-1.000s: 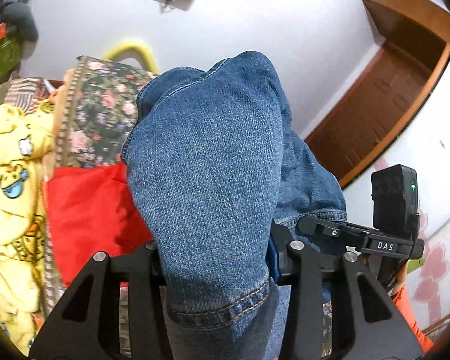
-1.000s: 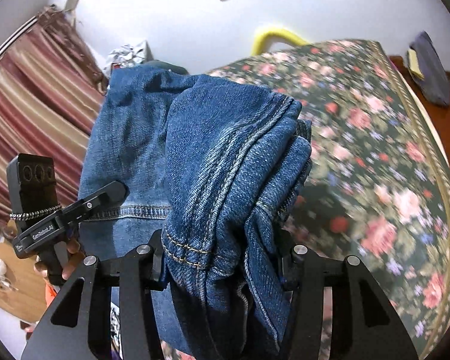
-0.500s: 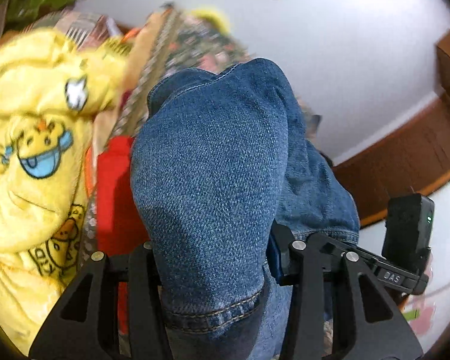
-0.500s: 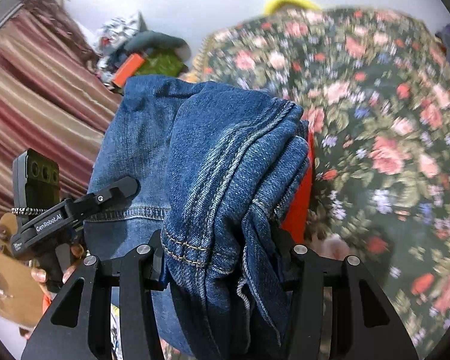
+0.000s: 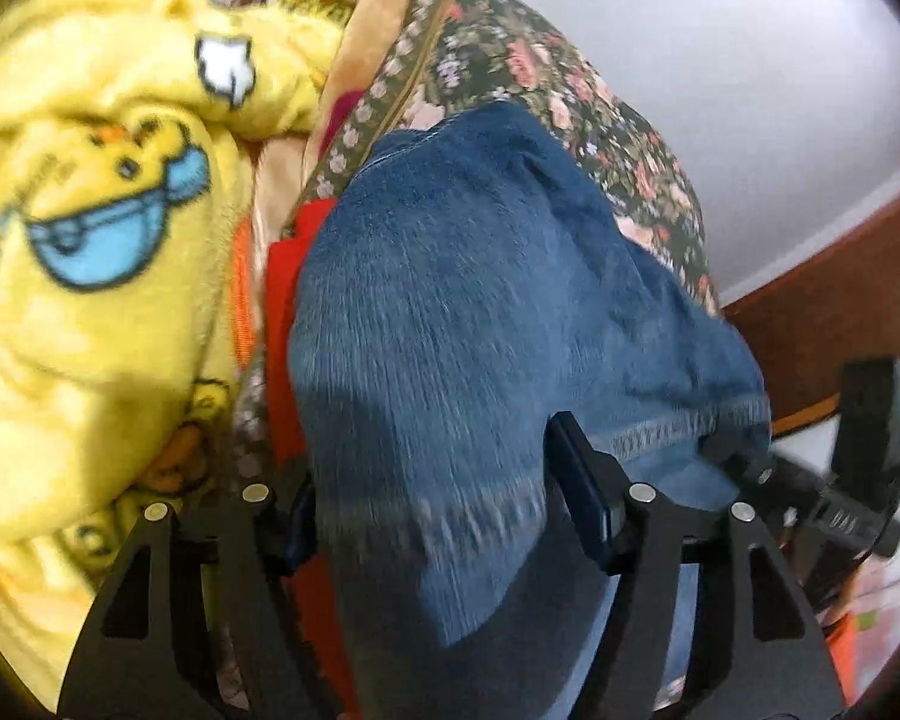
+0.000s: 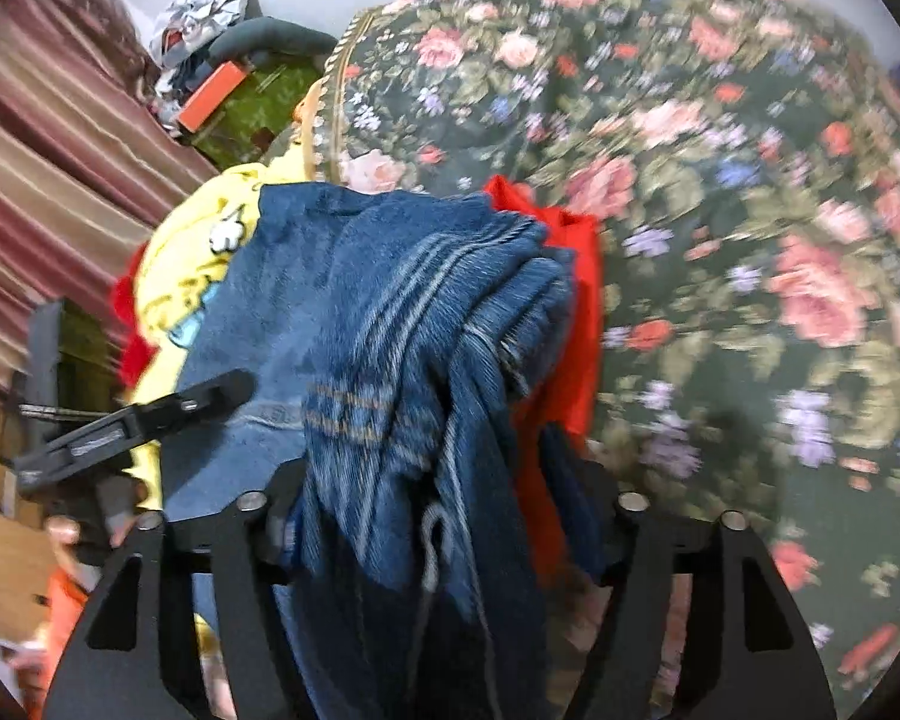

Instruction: Fold large clothes

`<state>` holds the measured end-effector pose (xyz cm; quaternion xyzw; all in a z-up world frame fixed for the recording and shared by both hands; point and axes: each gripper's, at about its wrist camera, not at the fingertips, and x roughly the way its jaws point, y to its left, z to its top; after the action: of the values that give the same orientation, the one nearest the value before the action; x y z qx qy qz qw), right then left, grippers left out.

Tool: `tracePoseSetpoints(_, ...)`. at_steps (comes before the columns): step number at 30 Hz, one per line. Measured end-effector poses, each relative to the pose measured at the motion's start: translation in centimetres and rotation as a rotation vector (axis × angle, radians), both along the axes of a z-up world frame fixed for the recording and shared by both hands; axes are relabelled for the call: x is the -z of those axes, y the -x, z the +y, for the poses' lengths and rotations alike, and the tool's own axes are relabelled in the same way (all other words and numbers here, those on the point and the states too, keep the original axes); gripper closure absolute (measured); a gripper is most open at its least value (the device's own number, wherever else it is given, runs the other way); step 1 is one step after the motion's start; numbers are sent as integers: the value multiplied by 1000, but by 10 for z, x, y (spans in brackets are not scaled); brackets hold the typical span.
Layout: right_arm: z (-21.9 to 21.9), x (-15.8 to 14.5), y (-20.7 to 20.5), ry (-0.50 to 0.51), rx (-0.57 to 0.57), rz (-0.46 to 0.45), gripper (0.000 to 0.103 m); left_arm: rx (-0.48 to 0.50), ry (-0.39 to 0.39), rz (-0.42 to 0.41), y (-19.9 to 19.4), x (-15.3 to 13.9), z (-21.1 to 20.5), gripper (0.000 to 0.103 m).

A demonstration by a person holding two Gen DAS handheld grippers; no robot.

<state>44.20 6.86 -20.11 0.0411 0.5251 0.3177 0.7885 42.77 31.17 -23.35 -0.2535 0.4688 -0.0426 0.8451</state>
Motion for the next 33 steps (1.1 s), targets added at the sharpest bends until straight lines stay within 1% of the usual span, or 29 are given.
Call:
tracePoseSetpoints(1,-2,-2,3,25,14,-28,29,8,-35,-2,7,-4,-4,33)
tracePoseSetpoints(2,-5,-3,6,42,20,-45,27,16,-66,2,13,-7,-9,32)
tracePoseSetpoints(5,-15,-7,17,74,18,-58,27,8,-161,-17,38,-15,-19,31)
tracePoseSetpoints(7,-23,-10,31,96,13,-71,27,13,-194,-20,54,-16,-22,28)
tracePoseSetpoints(12,-32,-17,60,122,13,-100,26,5,-247,-21,91,-19,-31,28)
tracePoseSetpoints(16,-32,-21,80,180,-2,-132,26,-16,-284,-11,111,-27,-40,28)
tracePoseSetpoints(18,-32,-28,92,196,-15,-160,26,-22,-299,-10,123,-35,-43,28)
tracePoseSetpoints(21,-34,-43,109,190,-25,-205,26,-40,-331,-42,140,-55,-49,28)
tracePoseSetpoints(24,-35,-68,131,166,-38,-267,26,-57,-362,-108,159,-84,-57,28)
tracePoseSetpoints(27,-36,-93,151,137,-41,-334,26,-64,-386,-197,185,-119,-68,28)
tracePoseSetpoints(28,-37,-107,161,122,-39,-373,26,-66,-397,-233,196,-133,-73,28)
tracePoseSetpoints(30,-38,-125,175,97,-37,-429,26,-69,-421,-294,213,-156,-82,28)
tracePoseSetpoints(33,-44,-159,203,59,-22,-553,26,-80,-469,-420,244,-195,-100,28)
